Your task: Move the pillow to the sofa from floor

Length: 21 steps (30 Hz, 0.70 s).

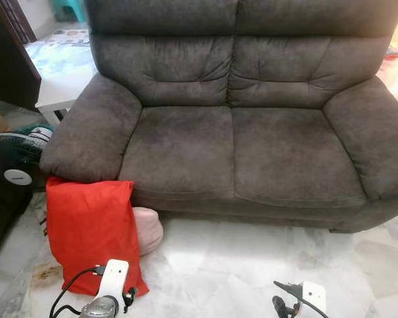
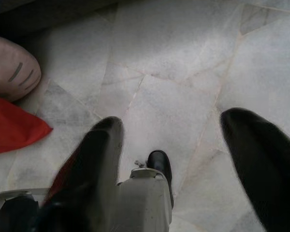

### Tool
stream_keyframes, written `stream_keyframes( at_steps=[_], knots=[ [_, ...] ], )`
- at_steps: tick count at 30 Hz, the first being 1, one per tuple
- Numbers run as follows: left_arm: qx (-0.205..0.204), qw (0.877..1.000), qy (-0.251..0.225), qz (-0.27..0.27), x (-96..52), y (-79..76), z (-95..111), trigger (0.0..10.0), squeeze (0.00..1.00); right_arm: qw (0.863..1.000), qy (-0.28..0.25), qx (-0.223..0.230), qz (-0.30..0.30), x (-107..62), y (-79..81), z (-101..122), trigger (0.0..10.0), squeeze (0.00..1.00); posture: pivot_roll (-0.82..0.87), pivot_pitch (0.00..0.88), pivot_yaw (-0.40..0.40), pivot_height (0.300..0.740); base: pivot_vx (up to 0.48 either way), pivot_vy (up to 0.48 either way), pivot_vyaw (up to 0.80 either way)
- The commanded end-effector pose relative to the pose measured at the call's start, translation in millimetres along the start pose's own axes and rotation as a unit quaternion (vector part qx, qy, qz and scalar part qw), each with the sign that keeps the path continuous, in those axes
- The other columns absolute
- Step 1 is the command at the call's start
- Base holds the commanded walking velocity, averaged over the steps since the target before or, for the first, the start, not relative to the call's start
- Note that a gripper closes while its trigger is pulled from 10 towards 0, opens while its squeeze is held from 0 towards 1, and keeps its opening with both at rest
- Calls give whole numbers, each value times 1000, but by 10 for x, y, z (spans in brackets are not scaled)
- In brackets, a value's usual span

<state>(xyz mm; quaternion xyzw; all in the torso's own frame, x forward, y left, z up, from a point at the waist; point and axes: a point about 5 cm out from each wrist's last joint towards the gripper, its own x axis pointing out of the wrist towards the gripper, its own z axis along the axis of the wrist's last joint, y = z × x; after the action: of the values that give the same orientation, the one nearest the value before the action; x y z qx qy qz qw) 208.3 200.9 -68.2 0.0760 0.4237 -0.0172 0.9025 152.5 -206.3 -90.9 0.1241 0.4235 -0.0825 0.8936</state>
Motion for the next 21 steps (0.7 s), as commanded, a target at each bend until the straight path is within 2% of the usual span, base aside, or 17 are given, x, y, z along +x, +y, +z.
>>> stream_keyframes(
  at_steps=[1, 2, 16, 21],
  knots=[
    [15, 1000, 3, 5, -9, 41, -21, 10000, 0, 1000, 1, 2, -1, -12, 4, -39, 10000, 996, 70, 26, 11, 740, 0, 0, 0],
    [15, 1000, 2, 7, -8, 45, -17, 10000, 0, 1000, 4, 1, -1, -11, 4, -42, 10000, 0, 72, 38, 8, 740, 0, 0, 0],
    [-6, 1000, 7, 12, -14, 38, -55, 10000, 0, 1000, 4, 7, -3, -6, 5, -29, 10000, 0, 74, 69, 0, 740, 0, 0, 0],
    [-15, 1000, 13, 13, -18, 24, -88, 10000, 0, 1000, 5, 10, -4, -3, 3, -25, 10000, 0, 74, 79, -1, 740, -358, 0, 0]
  ],
)
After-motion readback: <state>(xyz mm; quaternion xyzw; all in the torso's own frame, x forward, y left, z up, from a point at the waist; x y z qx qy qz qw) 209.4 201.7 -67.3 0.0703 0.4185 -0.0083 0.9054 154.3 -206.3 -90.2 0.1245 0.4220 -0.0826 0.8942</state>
